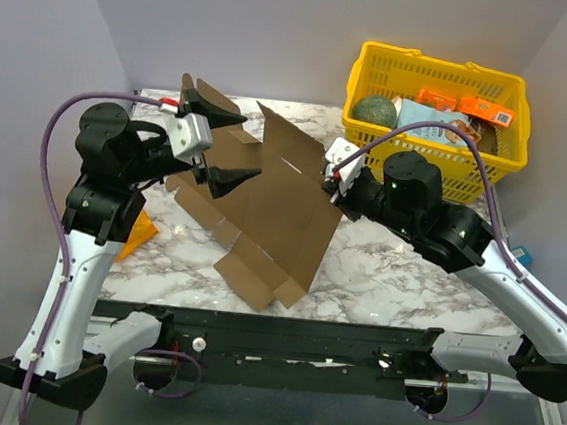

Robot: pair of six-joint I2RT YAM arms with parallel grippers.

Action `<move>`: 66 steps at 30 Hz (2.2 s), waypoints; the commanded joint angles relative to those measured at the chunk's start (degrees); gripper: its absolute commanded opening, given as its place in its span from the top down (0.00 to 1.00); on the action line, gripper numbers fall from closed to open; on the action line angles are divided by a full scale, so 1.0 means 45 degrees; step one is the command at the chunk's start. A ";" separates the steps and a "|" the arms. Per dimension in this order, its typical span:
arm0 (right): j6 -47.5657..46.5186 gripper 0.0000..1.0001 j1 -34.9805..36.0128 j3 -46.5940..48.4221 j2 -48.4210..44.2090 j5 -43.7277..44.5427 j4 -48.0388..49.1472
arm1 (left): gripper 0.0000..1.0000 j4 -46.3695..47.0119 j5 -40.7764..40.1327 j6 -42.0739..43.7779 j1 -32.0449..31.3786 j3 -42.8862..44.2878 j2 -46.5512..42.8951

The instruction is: Fold the paper box

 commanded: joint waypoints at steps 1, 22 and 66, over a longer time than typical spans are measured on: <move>-0.0385 0.99 -0.0018 0.0923 0.0174 -0.0463 -0.1407 | 0.01 -0.2209 -0.1818 0.3626 -0.1254 0.0146 -0.0350; -0.0404 0.99 -0.0018 0.0553 -0.0060 -0.1420 -0.2033 | 0.01 -0.2779 -0.4829 0.6657 -0.4556 0.2079 0.2892; 0.1312 0.13 -0.0757 -0.2514 -0.1757 0.4009 0.3103 | 1.00 -0.4403 -0.6956 0.7461 -0.5592 0.2862 0.4925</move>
